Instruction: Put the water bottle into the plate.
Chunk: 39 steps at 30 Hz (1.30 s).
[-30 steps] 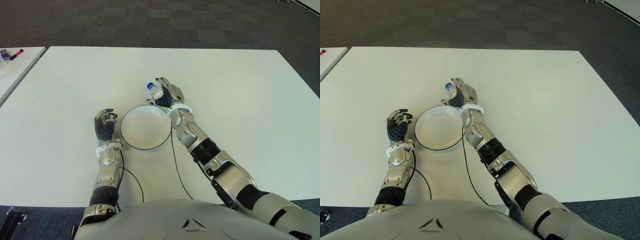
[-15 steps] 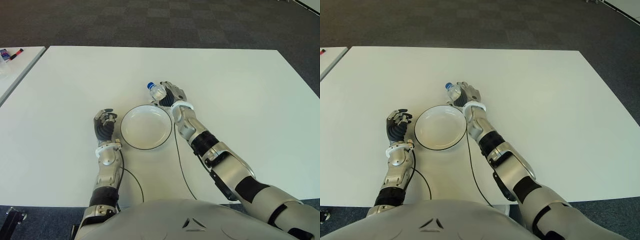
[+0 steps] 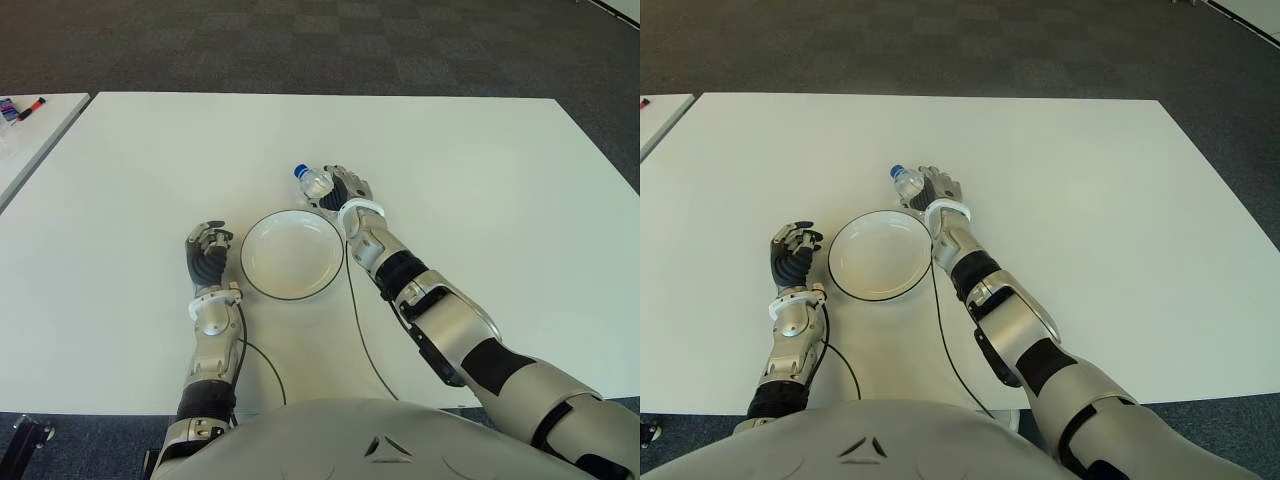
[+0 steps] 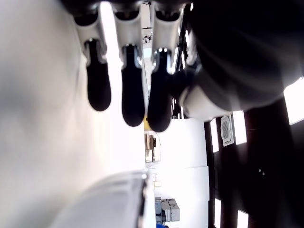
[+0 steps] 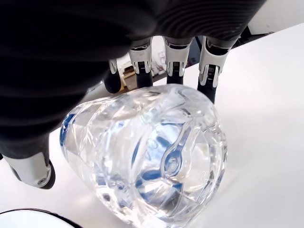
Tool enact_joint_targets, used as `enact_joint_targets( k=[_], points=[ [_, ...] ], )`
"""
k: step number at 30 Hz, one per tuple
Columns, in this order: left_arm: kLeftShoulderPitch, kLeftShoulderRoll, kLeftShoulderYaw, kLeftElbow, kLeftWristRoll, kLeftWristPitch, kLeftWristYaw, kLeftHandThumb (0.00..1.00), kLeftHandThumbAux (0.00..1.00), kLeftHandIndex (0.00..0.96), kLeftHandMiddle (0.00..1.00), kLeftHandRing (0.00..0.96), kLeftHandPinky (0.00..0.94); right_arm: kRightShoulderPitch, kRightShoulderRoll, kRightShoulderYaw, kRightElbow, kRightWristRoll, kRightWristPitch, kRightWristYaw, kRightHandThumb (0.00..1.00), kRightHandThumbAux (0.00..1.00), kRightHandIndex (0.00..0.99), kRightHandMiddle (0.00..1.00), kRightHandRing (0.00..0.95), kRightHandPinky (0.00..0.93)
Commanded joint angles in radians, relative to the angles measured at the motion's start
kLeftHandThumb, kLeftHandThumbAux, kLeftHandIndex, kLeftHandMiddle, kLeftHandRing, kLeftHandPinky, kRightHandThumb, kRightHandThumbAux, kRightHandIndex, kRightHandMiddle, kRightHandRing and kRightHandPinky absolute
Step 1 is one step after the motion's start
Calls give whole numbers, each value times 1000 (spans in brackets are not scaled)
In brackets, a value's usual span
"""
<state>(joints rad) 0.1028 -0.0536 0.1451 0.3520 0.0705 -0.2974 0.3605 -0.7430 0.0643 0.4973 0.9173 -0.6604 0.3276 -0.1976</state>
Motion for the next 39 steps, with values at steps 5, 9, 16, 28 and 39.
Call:
enact_joint_targets(
  k=[5,9,16,28,39],
  points=[
    [41,0,1,20,-3,53,-15,684,724,420,531,501,465,-7,9,-19,43,24,-34,-32,116,533,0,0,84,439],
    [42,2,-1,18,0,60,-15,684,724,421,538,506,473,-12,12,-23,58,27,-43,-46,117,535,0,0,93,452],
    [43,0,2,16,-6,60,-15,684,724,421,540,505,464,-38,13,-41,111,47,-73,-60,122,544,0,0,88,416],
    [45,-3,0,17,3,48,-9,688,723,423,554,526,490,-91,22,-63,215,84,-108,-68,130,548,0,15,117,323],
    [46,-3,2,10,5,59,-11,689,723,424,563,537,500,-121,28,-61,259,92,-106,-67,128,554,0,31,111,295]
  ],
)
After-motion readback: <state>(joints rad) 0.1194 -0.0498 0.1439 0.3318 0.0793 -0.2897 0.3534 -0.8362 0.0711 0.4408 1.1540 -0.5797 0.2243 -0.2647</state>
